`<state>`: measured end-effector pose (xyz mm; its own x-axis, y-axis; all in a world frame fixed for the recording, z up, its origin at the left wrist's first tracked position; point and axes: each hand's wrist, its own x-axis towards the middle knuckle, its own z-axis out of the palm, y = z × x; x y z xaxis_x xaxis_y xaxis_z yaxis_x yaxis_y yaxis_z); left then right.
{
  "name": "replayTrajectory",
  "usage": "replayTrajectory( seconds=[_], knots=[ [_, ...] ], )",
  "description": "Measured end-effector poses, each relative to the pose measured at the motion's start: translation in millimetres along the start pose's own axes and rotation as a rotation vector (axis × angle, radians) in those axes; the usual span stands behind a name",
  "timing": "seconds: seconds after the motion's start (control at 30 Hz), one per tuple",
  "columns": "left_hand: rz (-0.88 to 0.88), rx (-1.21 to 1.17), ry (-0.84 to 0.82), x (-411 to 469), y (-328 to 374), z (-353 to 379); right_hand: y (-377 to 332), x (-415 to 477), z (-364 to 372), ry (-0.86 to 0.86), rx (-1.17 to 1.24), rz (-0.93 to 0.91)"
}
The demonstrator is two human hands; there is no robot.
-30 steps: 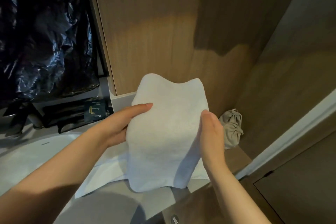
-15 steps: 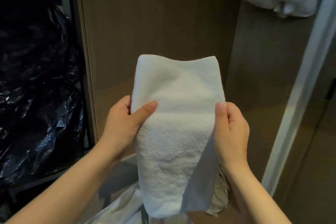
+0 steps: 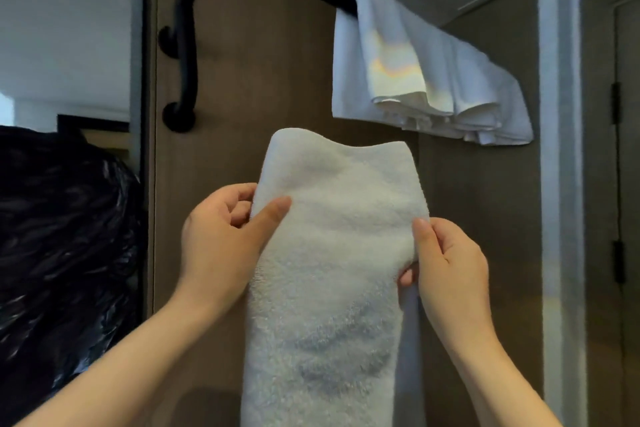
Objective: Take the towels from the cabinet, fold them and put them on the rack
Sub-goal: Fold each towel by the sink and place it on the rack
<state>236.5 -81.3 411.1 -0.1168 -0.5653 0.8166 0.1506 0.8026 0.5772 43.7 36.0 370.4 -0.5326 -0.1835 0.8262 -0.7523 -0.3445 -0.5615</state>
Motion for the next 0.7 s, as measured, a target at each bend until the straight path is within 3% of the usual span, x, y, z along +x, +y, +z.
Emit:
replayTrajectory(
  seconds=[0.13,0.33,0.5,0.7],
  knots=[
    [0.02,0.014,0.039,16,17,6,-6,30,8,-0.029,0.059,-0.057],
    [0.139,0.115,0.249,37,43,13,-21,80,24,-0.092,0.123,-0.192],
    [0.281,0.237,0.388,59,67,16,-38,114,37,0.027,0.2,-0.297],
    [0.362,0.361,0.417,85,98,28,-54,152,53,0.075,0.38,-0.279]
  ],
)
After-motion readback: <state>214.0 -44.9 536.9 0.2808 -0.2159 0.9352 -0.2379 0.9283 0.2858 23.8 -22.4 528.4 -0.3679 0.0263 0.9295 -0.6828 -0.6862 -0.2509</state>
